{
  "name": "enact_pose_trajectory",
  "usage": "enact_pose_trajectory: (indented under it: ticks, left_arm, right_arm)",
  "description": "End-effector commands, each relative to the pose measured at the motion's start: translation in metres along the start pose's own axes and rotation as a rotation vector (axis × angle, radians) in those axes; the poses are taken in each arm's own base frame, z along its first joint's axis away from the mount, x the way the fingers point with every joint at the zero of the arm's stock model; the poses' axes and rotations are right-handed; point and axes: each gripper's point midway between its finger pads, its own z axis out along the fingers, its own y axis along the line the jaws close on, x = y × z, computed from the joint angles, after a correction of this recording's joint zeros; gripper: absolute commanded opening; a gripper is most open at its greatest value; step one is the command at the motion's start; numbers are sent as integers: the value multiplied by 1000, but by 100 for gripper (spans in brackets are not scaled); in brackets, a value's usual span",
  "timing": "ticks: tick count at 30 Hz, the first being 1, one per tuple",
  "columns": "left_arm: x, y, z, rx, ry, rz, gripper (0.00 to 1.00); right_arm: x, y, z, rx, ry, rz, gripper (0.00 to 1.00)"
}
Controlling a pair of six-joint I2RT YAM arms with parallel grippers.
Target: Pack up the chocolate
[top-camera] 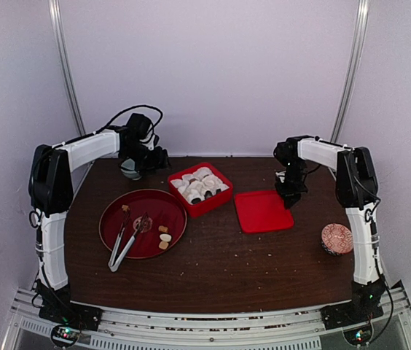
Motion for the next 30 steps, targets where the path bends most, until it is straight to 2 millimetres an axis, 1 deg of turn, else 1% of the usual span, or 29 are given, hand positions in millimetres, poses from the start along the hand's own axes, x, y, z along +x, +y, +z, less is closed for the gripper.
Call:
enact_pose_trajectory:
  ticks: [1,3,9,12,16,20,24,29,30]
  left_arm:
    - [-14,-4,4,31,-40,-5,68]
    - [-14,-3,5,29,-39,-5,68]
    - [-11,0,9,14,-27,-23,69]
    - [-10,1,11,12,-19,-34,70]
    - [-10,3,13,3,-11,-42,70]
    - [-8,3,14,3,-5,-45,70]
    - [-7,3,14,4,-2,-44,70]
    - [-8,3,13,4,-1,-43,70]
    - [-8,3,13,4,-1,-43,70]
  right_arm:
    - [4,-2,2,15,38,-5,4]
    - [5,-2,2,15,39,-2,0]
    - [5,-3,1,4,16,20,0]
    - [6,-2,-2,-48,-9,50,0]
    - [7,3,-12,-124,-70,94,0]
    - [9,0,-23,-152,-118,124,0]
    - [18,2,-28,-167,-107,95,0]
    - [40,13,-28,-194,-86,56,0]
    - [43,12,-27,-184,-84,59,0]
